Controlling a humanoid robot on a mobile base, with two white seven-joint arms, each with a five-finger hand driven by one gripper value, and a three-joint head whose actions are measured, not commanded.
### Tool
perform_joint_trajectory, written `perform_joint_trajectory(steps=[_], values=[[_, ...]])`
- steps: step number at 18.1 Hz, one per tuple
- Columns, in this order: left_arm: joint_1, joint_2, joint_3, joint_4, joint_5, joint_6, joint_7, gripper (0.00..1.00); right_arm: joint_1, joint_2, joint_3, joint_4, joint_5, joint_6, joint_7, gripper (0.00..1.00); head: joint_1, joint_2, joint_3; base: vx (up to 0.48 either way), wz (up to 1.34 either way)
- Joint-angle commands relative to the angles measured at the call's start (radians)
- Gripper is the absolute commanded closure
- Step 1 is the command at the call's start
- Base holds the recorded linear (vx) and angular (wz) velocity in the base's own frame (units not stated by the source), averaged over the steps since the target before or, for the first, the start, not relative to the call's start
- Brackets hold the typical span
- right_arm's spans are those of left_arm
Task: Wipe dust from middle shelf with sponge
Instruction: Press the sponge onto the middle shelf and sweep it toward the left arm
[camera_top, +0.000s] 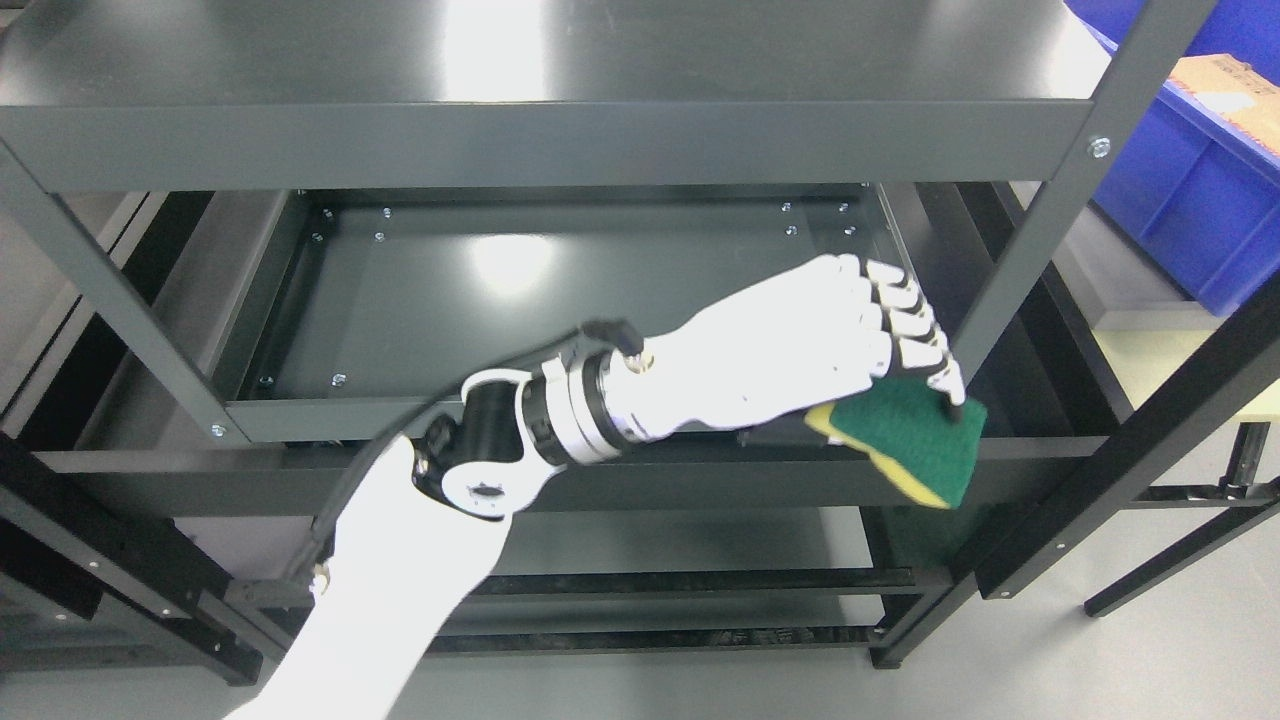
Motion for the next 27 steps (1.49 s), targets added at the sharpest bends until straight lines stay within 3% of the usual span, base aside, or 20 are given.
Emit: perform_joint_trajectory(steps=[1,5,10,14,22,27], values=[[-0.240,0.017,0.120,-0.051,-0.053,-0.009,-0.026,1.00,0.000,-0.017,-0.001,-0.017,0.000,0.001,-0.001,0.00,0.0000,0.000,0.000,0.016,-0.04],[-0.240,0.017,0.119,-0.051,-0.065,-0.009,-0.083,1.00,0.000,-0.017,-0.001,-0.017,0.000,0.001,-0.001,0.00,0.0000,0.000,0.000,0.011,-0.06],[-0.208,0.044,0.238,-0.075,-0.067,-0.009,-0.105,1.00,0.000,-0.017,-0.001,-0.017,0.000,0.001,-0.001,0.00,0.0000,0.000,0.000,-0.002,0.02],[-0.137,0.064,0.309,-0.114,0.008,-0.009,-0.218,1.00,0.000,-0.017,-0.001,-0.017,0.000,0.001,-0.001,0.00,0.0000,0.000,0.000,-0.005,0.05],[-0.081,0.366,0.464,-0.117,0.188,-0.009,-0.251,1.00,0.000,-0.017,0.001,-0.017,0.000,0.001,-0.001,0.00,0.0000,0.000,0.000,-0.001,0.01],[0.060,0.581,0.553,-0.120,0.349,-0.009,-0.251,1.00,0.000,-0.017,-0.001,-0.017,0.000,0.001,-0.001,0.00,0.0000,0.000,0.000,0.001,0.00]])
